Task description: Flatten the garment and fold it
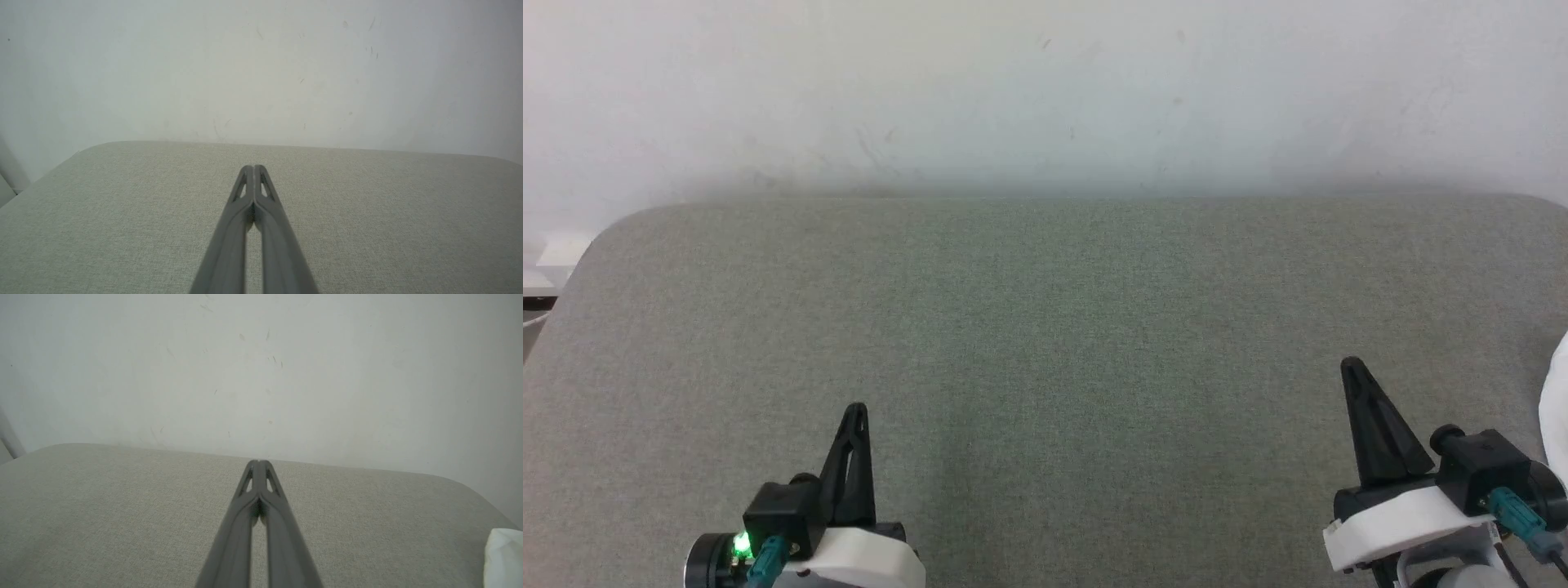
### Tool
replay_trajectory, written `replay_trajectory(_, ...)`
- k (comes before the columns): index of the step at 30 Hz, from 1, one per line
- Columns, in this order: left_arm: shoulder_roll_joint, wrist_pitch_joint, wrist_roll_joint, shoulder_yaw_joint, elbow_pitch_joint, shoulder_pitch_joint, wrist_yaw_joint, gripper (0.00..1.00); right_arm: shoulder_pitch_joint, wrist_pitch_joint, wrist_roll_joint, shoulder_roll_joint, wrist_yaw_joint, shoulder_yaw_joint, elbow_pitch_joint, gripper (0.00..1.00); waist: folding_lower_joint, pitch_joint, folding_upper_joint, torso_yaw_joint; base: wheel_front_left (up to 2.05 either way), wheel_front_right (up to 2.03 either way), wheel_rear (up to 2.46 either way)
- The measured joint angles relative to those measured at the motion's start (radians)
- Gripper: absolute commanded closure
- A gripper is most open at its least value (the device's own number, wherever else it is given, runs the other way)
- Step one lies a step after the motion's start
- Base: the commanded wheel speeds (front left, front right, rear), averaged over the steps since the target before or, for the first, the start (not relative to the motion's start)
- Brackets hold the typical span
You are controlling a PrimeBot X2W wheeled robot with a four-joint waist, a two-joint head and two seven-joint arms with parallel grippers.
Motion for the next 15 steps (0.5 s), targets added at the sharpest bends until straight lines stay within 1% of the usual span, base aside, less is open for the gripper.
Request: replay_trajectory(15, 0.0, 0.033, 0.013, 0.012, -0.004, -0.007, -0.009, 1.0, -0.001, 0.034, -0.009, 0.0, 0.0, 0.001, -0.005, 1.0, 0.0, -0.001, 0.0, -0.006, 0.0, 0.0, 0.0)
